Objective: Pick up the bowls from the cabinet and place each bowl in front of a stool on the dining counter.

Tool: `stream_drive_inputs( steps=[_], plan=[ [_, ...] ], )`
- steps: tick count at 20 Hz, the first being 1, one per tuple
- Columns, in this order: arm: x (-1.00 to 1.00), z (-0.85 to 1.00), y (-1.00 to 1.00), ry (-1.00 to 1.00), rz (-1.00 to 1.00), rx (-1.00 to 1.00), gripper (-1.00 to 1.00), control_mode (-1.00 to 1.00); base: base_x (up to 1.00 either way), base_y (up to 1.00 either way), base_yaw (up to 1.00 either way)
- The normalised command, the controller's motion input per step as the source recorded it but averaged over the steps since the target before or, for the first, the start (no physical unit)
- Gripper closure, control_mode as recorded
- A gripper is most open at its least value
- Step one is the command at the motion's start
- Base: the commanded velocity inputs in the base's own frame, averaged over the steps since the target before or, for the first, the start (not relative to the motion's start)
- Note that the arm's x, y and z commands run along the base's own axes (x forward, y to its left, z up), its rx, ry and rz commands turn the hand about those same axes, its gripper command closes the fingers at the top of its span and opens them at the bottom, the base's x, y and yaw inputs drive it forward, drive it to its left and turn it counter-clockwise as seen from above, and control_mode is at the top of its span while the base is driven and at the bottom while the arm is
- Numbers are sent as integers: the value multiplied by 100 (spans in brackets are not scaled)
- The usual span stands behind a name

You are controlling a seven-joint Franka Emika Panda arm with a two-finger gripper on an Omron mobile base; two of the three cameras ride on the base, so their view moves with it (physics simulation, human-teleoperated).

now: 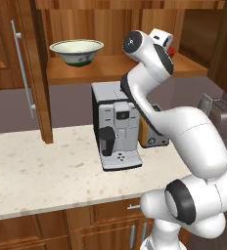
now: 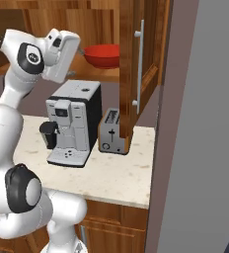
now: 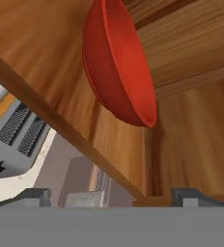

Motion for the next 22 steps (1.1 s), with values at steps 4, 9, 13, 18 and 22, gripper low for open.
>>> stream_drive_inputs(
  steps=[4,9,13,18,22],
  plan=[
    [46,0,0,6,1,1,-100,-100,0,0,0],
    [55,0,0,5,2,3,-100,-100,0,0,0],
    [58,0,2,6,3,2,-100,-100,0,0,0],
    [53,0,1,8,3,0,-100,-100,0,0,0],
    [49,0,0,6,4,0,-100,-100,0,0,0]
  ],
)
